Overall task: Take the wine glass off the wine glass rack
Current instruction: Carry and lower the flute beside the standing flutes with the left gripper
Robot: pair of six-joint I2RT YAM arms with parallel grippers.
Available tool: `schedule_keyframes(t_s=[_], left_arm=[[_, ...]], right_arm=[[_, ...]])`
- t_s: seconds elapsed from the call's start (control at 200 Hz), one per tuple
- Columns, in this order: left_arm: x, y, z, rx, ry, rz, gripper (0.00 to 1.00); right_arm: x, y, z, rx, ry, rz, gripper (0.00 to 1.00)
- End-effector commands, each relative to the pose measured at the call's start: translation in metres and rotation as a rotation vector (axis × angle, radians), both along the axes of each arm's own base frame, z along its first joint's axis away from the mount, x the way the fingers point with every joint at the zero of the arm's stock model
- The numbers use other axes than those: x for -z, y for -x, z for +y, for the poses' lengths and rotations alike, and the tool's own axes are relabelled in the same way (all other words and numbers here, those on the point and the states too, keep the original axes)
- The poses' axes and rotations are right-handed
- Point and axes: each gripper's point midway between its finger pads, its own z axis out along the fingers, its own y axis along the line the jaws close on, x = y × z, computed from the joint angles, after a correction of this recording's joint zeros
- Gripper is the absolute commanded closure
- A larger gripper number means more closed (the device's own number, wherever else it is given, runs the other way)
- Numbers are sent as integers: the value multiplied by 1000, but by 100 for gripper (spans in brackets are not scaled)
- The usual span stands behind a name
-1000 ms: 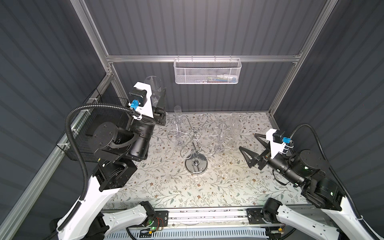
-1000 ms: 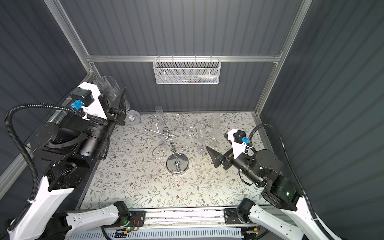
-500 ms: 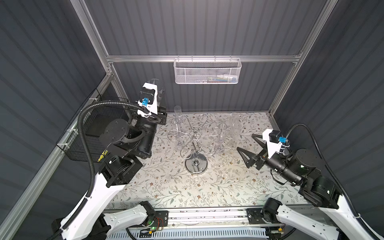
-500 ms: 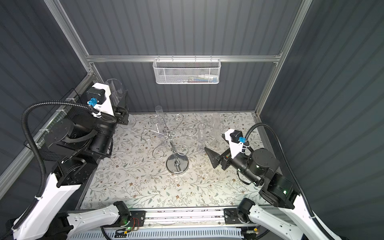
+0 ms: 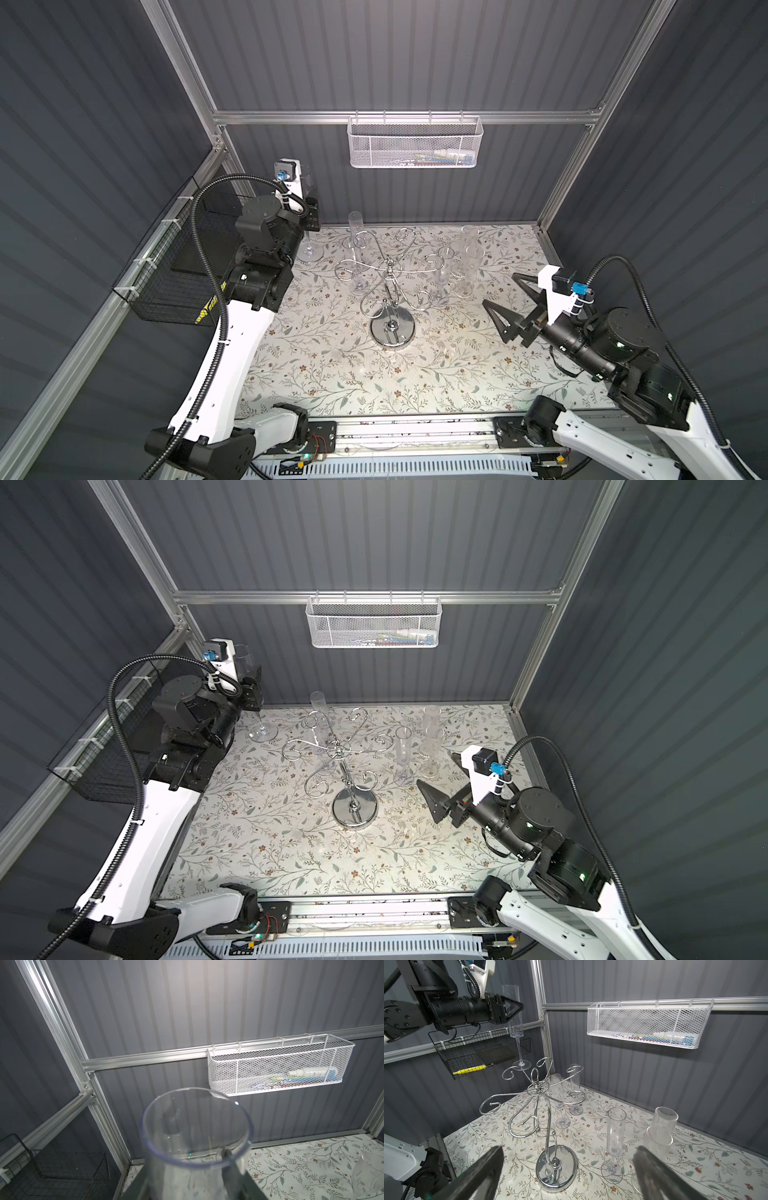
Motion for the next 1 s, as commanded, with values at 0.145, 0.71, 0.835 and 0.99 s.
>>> schedule_keyframes(t_s=[0.145, 0.71, 0.835, 0.99], left_arm=[[53, -2, 6, 46, 86, 55, 51], [124, -72, 4, 6, 56, 36, 51], [147, -94, 5, 7, 63, 45, 52], [173, -114, 8, 4, 76, 52, 52]], right_arm=[[9, -2, -5, 30, 33, -3, 1], [7, -32, -19, 216, 36, -100, 1], [3, -44, -22, 278, 71, -139, 1], [-6, -56, -32, 357, 130, -168, 1]])
